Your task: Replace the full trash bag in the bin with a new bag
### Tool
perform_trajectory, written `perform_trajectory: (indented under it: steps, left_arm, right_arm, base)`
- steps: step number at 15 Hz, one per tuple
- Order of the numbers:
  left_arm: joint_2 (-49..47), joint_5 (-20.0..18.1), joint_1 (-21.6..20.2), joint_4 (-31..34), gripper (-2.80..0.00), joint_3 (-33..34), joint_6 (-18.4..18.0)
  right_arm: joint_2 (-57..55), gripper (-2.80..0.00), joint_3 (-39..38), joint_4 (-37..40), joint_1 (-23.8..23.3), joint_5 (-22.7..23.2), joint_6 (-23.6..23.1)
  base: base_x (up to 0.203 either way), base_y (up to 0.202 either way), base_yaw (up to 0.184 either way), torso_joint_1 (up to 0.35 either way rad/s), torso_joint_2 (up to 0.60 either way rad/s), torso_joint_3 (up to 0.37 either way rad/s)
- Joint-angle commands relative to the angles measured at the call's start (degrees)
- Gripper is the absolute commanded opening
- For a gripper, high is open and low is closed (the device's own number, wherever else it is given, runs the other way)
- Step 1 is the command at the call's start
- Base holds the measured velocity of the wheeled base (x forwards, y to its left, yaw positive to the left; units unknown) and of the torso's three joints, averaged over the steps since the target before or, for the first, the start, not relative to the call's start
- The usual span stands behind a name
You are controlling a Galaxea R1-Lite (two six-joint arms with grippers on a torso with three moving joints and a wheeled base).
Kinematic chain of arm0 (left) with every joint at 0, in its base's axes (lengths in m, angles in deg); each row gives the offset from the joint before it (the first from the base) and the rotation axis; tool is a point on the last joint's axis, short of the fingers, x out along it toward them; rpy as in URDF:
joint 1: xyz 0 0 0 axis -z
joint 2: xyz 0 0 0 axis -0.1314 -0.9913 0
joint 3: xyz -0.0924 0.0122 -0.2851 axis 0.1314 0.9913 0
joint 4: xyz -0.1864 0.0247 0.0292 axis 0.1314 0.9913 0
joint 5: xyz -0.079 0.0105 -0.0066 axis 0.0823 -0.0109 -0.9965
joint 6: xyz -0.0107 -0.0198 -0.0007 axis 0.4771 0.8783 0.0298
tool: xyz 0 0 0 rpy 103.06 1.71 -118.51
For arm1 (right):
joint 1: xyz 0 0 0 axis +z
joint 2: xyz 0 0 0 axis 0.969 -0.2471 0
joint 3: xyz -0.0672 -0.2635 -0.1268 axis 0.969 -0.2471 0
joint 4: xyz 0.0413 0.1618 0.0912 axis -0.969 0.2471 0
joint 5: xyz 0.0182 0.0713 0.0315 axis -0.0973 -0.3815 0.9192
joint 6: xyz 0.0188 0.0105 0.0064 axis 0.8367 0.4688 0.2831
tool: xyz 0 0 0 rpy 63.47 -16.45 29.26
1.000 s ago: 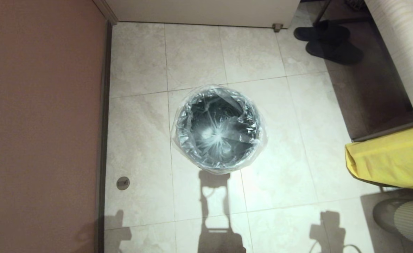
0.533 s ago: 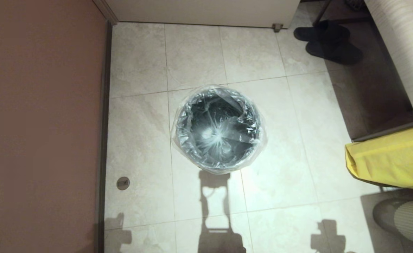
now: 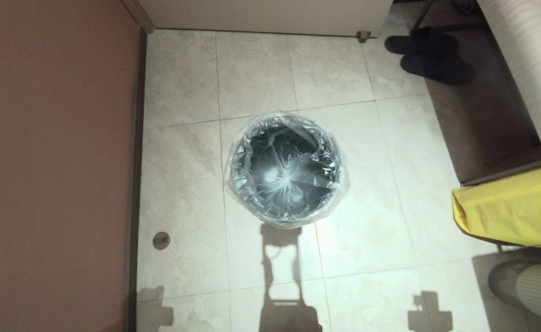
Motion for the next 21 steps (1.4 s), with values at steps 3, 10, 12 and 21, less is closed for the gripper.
perform_trajectory:
  steps: [3,10,12,21]
  left_arm:
    - [-0.16,-0.08,0.00,0.46,-2.80,0.00,-0.01]
    - [-0.16,0.00,0.00,0.37,-2.80,0.00,1.01]
    - [-0.16,0.09,0.00,0.37,-2.80,0.00,1.66]
    - [-0.16,0.09,0.00,0.46,-2.80,0.00,1.66]
  right_arm:
    - [-0.14,-2.80,-2.11,-1.46,0.02,1.49,-1.56]
    - [-0.14,-2.80,-2.17,-1.58,0.02,1.05,1.60]
    - [-0.14,-2.80,-2.20,-1.60,0.02,1.05,1.60]
    - [-0.14,-2.80,-2.11,-1.55,0.02,1.05,1.51]
  base:
    - [0.000,0.000,0.000,0.000,0.00,0.000]
    - [0.000,0.000,0.000,0.000,0.00,0.000]
    - [0.000,0.000,0.000,0.000,0.00,0.000]
    - [0.000,0.000,0.000,0.000,0.00,0.000]
